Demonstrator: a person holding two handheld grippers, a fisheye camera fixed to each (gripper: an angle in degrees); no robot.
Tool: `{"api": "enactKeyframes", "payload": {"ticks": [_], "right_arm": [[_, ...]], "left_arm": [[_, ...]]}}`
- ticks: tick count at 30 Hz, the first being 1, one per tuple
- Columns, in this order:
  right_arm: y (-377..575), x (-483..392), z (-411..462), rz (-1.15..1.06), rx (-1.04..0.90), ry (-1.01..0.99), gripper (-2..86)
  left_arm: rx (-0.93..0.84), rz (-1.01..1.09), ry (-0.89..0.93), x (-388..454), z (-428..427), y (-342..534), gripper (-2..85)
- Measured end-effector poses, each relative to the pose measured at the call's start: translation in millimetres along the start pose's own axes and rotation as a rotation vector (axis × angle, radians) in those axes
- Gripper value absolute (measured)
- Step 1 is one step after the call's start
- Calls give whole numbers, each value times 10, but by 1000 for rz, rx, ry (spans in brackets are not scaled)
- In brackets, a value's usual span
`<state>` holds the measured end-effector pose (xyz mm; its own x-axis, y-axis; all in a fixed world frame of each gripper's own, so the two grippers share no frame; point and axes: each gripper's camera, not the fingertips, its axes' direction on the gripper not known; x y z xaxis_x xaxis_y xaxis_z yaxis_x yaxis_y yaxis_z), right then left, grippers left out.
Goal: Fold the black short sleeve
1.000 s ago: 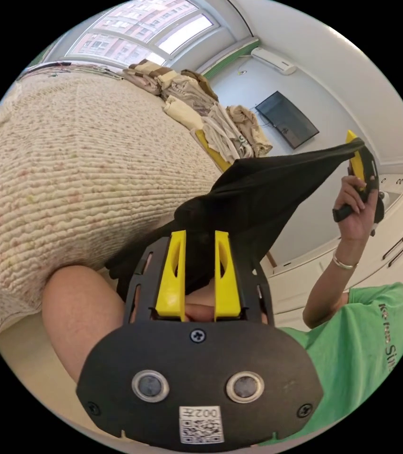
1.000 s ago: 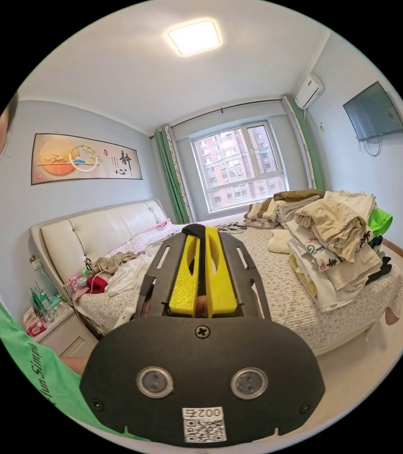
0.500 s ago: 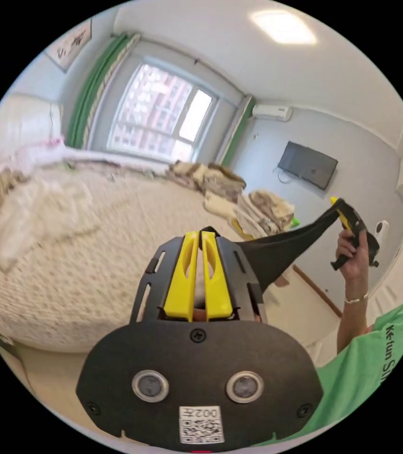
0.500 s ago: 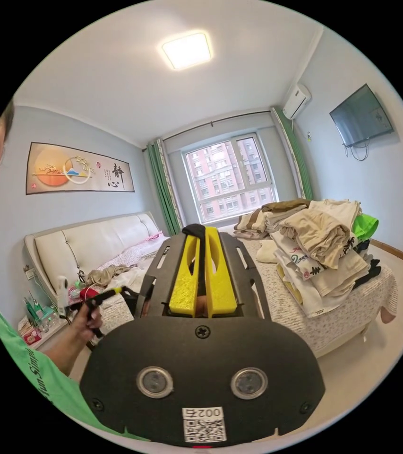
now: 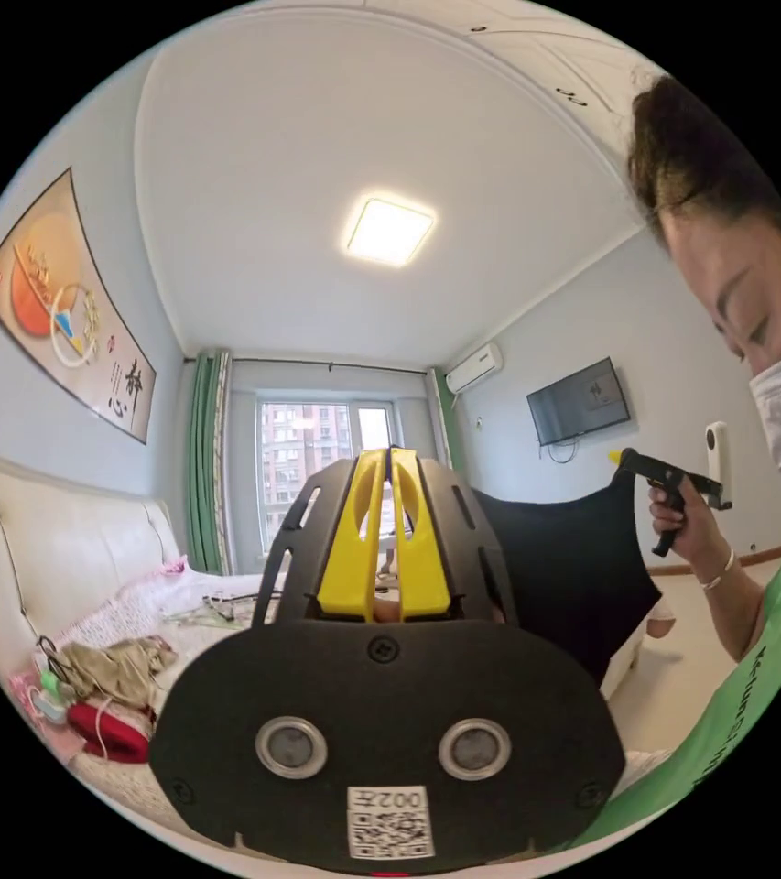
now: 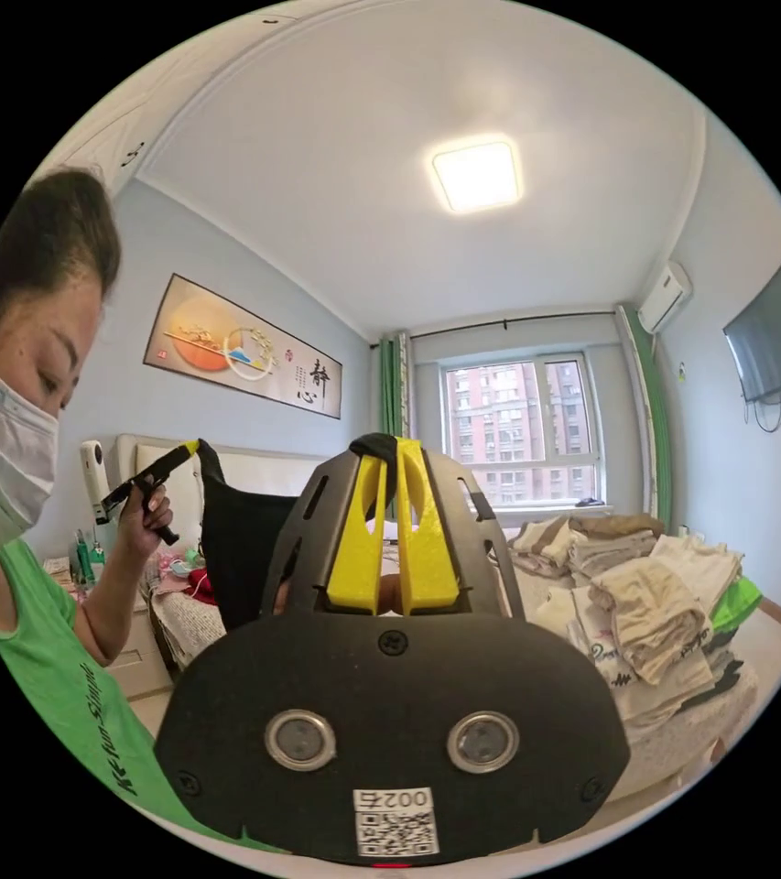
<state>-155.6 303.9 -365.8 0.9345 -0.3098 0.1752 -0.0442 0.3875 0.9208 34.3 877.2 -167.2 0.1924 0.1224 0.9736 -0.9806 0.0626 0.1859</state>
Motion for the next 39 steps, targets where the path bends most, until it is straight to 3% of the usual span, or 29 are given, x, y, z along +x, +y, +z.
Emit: {"api": "enactKeyframes", "payload": {"ticks": [8, 12, 20, 25, 32, 39], "right_arm": [[115, 239, 1025, 46, -157, -31, -7], [317, 502, 1899, 119, -266, -55, -7], [841, 1181, 4733, 21, -555, 231, -6], [1721, 1521, 5758, 43, -727, 319, -7], [3204, 1351, 5243, 182, -763, 165, -7], [4075, 625, 3947, 118, -827, 12, 3]], "left_arm": [[-173, -52, 26, -234, 529, 98, -9], [-360, -227, 87, -667, 1322, 414, -9], [-513, -160, -23, -1298, 3481, 698, -9], [-685, -251, -118, -1607, 4507, 1544, -9], [-805, -374, -90, -1783, 4234, 2708, -9], [-851, -412, 110, -1541, 2853, 3324, -10]]}}
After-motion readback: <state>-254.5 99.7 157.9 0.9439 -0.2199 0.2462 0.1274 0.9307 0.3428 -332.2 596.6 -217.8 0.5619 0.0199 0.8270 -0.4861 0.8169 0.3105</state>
